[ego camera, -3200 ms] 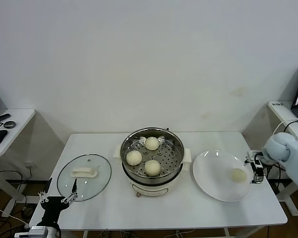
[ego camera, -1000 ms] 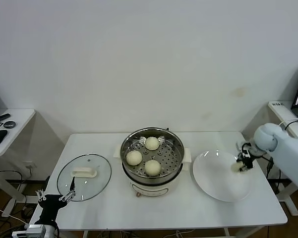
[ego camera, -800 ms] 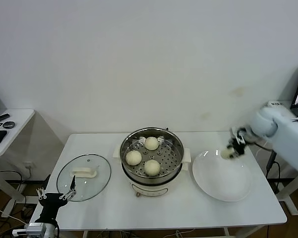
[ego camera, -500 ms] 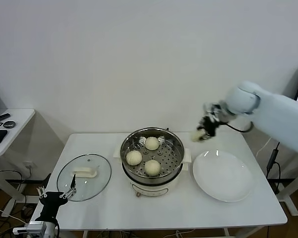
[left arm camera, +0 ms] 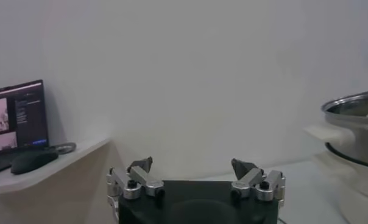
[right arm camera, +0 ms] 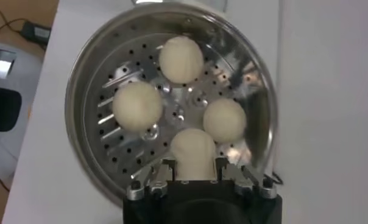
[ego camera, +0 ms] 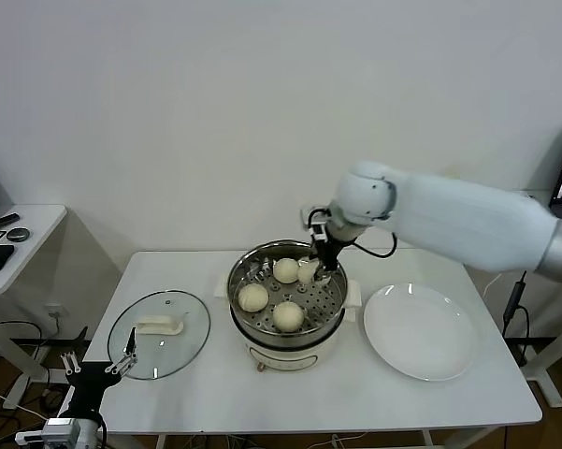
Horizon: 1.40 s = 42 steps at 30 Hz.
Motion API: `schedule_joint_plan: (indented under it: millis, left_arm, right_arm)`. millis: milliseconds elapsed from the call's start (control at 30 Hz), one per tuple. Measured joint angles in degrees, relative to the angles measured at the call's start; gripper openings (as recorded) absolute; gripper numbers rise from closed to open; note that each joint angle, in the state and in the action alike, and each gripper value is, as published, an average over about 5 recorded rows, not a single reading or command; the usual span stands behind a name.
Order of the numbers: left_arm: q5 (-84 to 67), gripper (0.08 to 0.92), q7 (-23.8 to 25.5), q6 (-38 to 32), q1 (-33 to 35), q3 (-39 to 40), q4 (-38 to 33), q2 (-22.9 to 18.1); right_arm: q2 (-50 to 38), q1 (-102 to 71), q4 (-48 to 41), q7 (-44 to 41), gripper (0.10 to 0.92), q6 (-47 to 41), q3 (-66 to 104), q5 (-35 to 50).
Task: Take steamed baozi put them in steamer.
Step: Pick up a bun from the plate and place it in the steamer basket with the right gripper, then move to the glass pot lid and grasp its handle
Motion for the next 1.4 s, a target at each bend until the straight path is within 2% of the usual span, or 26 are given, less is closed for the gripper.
schedule_joint_plan:
  millis: [433, 533, 867, 967, 1233, 1400]
  left_arm:
    - [-0.11, 0.823, 0.01, -0.15, 0.01, -0.62, 0.25, 0.26]
    - [-0.14, 0.823, 0.01, -0.15, 0.01, -0.72, 0.24, 0.28]
    - [-0.18, 0.823, 0.01, -0.15, 0.0, -0.76, 0.23, 0.48]
    - [-0.22, 0.823, 0.01, -0.11, -0.13, -0.7, 0.26, 0.53]
    - [-0.35, 0.823, 0.17, 0.03, -0.21, -0.32, -0.02, 0.59]
    - [-0.41, 0.823, 0.24, -0.33, -0.16, -0.06, -0.05, 0.37]
  right_arm:
    - [4.36, -5.45, -6.12, -0.41, 0.42, 1.28, -0.05, -6.71]
    - [4.62, -6.3, -6.66, -0.43, 0.463, 1.44, 0.34, -7.27]
    - [3.24, -6.02, -5.53, -1.17, 0.747, 0.92, 1.7, -6.84]
    - [1.71, -5.7, -4.03, -1.3, 0.805, 0.58, 2.8, -6.29]
    - [-5.71, -7.58, 2.64, 0.13, 0.823, 0.8, 8.94, -4.95]
    - [-12.29, -13.75, 7.58, 5.76, 0.823, 3.34, 17.09, -4.09]
